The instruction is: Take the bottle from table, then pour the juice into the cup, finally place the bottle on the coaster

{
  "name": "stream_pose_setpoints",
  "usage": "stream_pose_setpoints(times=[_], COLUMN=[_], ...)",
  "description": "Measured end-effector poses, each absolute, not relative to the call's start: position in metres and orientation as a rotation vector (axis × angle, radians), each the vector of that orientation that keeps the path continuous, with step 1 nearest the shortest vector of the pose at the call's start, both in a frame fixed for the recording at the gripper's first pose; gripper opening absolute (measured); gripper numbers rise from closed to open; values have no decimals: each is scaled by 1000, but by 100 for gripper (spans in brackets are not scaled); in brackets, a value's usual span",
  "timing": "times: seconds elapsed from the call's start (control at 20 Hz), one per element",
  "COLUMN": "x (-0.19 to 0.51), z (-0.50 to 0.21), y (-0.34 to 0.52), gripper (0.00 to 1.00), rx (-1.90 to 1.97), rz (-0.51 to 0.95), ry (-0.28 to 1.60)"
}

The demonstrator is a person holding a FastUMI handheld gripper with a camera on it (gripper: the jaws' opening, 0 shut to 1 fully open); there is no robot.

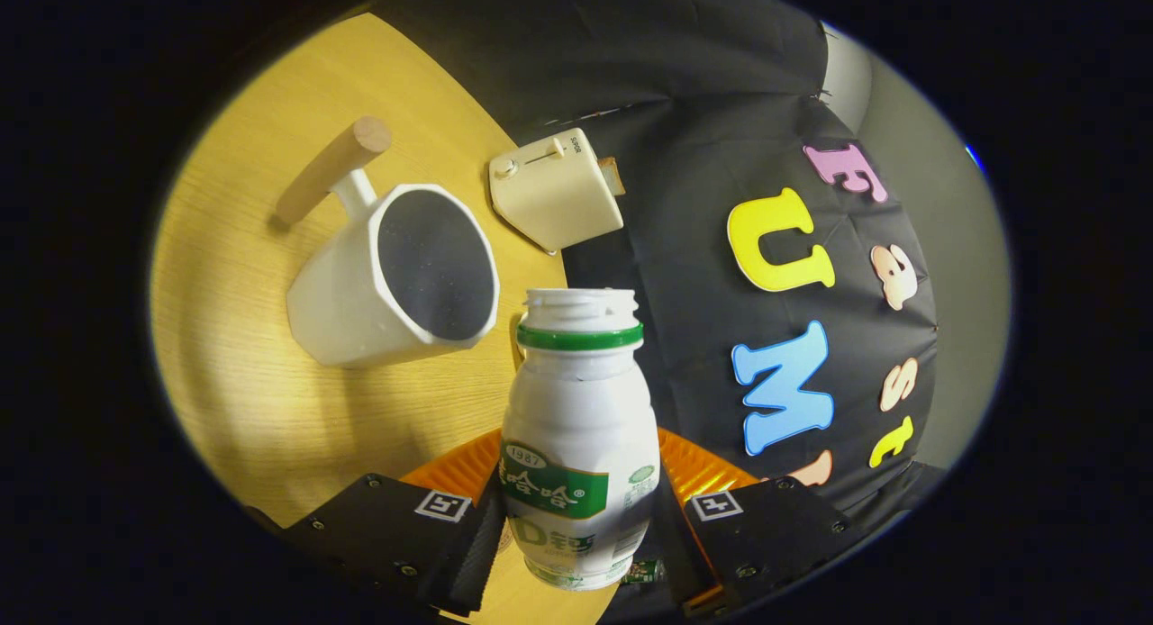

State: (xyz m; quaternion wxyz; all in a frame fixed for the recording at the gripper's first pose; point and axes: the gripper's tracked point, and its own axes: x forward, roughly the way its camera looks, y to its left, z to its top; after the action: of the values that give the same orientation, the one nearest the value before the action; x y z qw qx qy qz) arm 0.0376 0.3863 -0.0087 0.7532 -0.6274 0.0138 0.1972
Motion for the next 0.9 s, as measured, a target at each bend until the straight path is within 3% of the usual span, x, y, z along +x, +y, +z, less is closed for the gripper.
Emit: stream_pose_setpoints(times=[0.9], x=[49], z=[6], y=[389], gripper=[73], rx=[-1570], rz=[388], ry=[-30])
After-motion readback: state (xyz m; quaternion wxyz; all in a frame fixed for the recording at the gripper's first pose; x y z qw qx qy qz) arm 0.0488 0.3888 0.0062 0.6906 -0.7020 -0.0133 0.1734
